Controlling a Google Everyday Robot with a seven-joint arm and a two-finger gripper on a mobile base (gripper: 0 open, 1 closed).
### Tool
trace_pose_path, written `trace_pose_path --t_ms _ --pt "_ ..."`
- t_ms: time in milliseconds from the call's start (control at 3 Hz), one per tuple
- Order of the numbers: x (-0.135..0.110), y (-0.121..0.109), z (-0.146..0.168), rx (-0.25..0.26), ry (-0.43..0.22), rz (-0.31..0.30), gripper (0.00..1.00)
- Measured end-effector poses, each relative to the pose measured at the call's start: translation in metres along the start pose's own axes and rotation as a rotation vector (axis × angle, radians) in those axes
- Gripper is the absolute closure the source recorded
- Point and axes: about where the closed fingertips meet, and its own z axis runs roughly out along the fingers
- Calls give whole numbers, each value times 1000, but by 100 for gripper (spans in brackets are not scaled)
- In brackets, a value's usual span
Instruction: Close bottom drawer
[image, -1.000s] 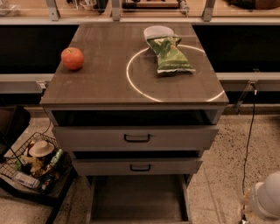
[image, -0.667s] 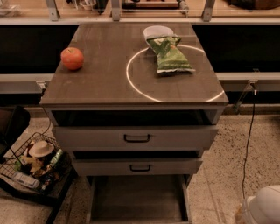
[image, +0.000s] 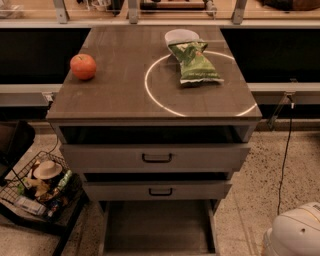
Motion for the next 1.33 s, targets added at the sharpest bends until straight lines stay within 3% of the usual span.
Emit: trace_pose_path --t_ms 333,667,1000,1333 --pt "2 -8 -63 26 115 41 59" --pt "25 -33 -130 144 236 148 68" --pt "49 -31 -118 140 214 230 91" --pt "74 -21 -84 72 132 315 100"
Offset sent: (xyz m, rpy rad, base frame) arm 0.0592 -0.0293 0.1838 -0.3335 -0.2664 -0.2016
